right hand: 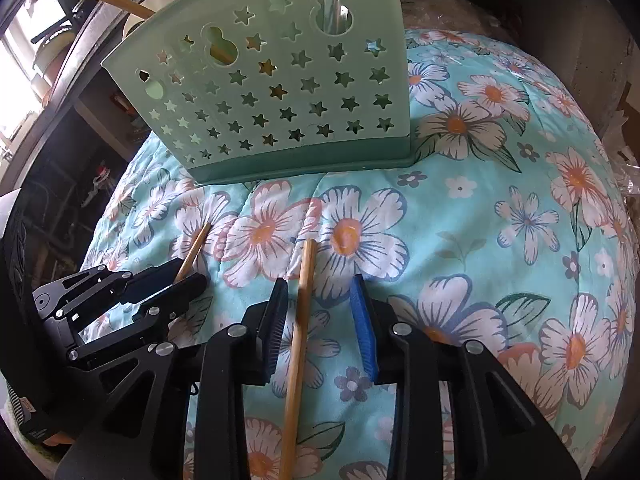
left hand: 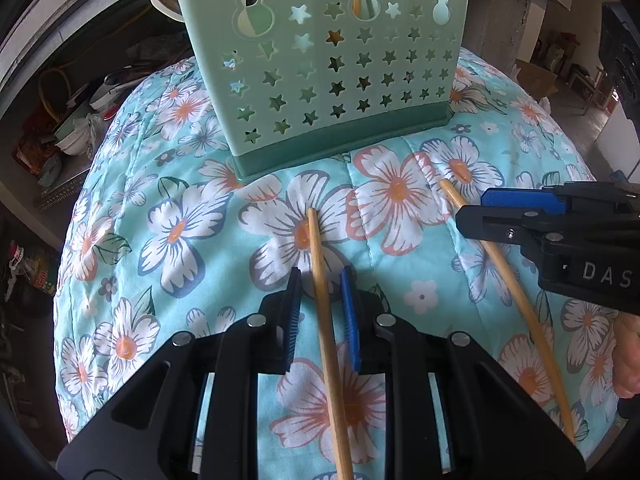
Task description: Organize utensils
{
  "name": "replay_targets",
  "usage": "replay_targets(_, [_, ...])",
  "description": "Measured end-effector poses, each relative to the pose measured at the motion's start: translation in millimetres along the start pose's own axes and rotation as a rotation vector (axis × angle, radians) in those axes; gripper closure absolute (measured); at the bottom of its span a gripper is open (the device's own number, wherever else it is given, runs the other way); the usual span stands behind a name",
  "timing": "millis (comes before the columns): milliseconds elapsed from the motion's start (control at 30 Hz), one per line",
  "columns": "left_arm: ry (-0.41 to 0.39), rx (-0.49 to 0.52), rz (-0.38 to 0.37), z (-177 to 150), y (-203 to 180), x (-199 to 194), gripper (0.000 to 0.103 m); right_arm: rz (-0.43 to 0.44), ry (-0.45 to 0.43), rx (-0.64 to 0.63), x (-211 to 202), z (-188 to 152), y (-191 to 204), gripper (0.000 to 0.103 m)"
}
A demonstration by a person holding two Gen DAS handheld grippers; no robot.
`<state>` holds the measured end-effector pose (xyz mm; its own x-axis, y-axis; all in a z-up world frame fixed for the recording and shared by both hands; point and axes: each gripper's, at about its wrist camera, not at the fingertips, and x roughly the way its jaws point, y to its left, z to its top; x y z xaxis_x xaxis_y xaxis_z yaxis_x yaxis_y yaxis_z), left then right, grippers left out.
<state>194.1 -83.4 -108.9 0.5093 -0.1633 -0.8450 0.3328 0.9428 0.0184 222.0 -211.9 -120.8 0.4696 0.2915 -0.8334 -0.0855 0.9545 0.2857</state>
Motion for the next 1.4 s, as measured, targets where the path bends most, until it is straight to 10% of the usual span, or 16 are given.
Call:
replay_targets(467, [-0.001, -0.001, 0.0, -2, -2, 0, 0.084, 0.016, 0.0, 0.014, 1, -1, -2, 0.094])
replay_targets(1400, [0.109, -0.117, -0.245, 14, 40, 21, 0.085, 0.025, 0.034, 0.013, 7, 5, -4, 0.085])
